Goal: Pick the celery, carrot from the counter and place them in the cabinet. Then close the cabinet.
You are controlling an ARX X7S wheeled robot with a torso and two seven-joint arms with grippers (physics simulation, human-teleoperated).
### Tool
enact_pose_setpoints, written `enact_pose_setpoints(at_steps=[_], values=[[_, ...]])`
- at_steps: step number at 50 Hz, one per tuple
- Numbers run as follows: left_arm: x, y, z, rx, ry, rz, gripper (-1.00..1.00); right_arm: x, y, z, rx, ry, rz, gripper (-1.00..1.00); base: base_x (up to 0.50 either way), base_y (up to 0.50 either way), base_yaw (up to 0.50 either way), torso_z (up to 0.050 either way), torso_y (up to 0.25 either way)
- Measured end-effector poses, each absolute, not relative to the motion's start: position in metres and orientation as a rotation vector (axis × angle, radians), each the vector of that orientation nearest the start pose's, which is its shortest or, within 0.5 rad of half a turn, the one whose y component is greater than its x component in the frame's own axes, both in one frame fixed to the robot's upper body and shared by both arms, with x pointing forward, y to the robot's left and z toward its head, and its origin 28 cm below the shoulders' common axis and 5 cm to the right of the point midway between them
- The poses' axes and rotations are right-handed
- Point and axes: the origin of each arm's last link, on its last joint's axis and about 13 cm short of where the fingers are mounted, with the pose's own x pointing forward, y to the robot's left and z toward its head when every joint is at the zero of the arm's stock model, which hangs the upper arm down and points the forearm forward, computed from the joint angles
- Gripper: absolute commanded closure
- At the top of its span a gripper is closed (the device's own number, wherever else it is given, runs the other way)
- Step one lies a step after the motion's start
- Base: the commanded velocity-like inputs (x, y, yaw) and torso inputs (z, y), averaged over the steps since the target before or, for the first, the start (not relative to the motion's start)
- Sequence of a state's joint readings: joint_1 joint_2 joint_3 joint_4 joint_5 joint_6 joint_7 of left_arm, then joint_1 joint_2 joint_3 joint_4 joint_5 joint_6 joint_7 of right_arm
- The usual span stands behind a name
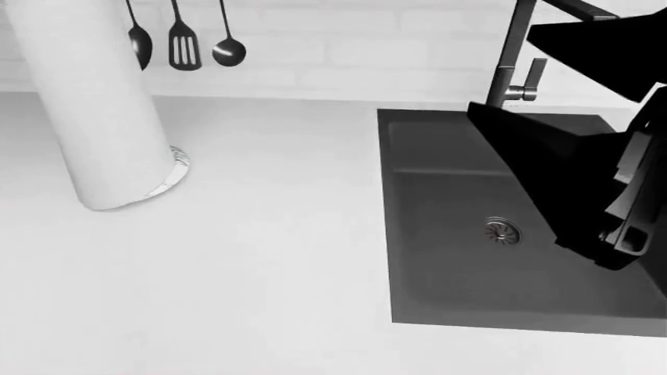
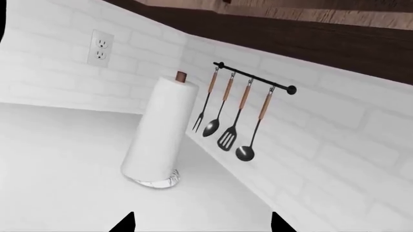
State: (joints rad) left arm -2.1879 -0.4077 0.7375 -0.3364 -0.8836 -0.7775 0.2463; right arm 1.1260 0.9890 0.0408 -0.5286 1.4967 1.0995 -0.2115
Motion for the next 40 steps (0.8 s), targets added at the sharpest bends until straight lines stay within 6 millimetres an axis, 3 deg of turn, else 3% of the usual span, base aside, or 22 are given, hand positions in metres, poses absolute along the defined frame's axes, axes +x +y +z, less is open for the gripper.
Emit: enact_pose_setpoints(at_steps=[40], values=[[0.284,0.177,0.586,0.572,-0.483,-0.567,-1.00,0.196,-0.204,0.346,-0.248,-0.198,0.870,-1.00,0.00,0.00,0.00,0.000,0.000]])
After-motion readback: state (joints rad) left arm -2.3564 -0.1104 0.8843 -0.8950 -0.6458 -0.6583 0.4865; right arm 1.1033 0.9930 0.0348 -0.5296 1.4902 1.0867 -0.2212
